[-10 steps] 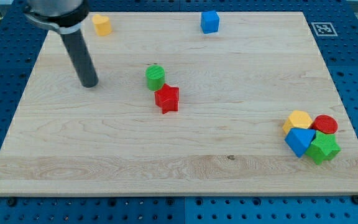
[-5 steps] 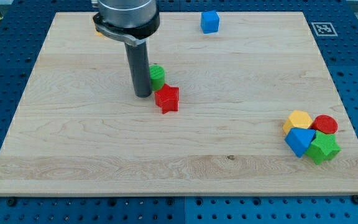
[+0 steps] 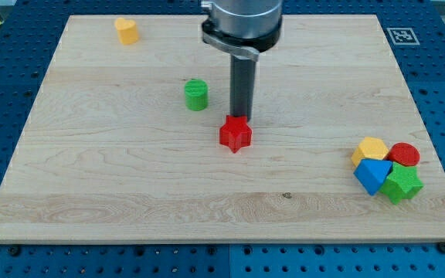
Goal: Push red star close to the triangle
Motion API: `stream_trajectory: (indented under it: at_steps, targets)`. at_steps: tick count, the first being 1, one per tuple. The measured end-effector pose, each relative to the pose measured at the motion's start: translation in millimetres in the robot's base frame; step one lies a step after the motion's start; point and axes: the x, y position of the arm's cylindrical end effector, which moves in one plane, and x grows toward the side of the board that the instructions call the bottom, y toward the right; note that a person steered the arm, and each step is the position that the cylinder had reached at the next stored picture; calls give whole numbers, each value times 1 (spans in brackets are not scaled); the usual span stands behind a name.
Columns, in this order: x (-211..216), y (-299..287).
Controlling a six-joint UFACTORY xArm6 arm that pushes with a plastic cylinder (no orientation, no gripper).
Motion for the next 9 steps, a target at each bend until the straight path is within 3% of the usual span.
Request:
stream_trajectory:
  at_steps: [2,4,6,9]
  targets:
    - [3,10]
    - [3,-74]
    - [21,-36]
    - [31,-36]
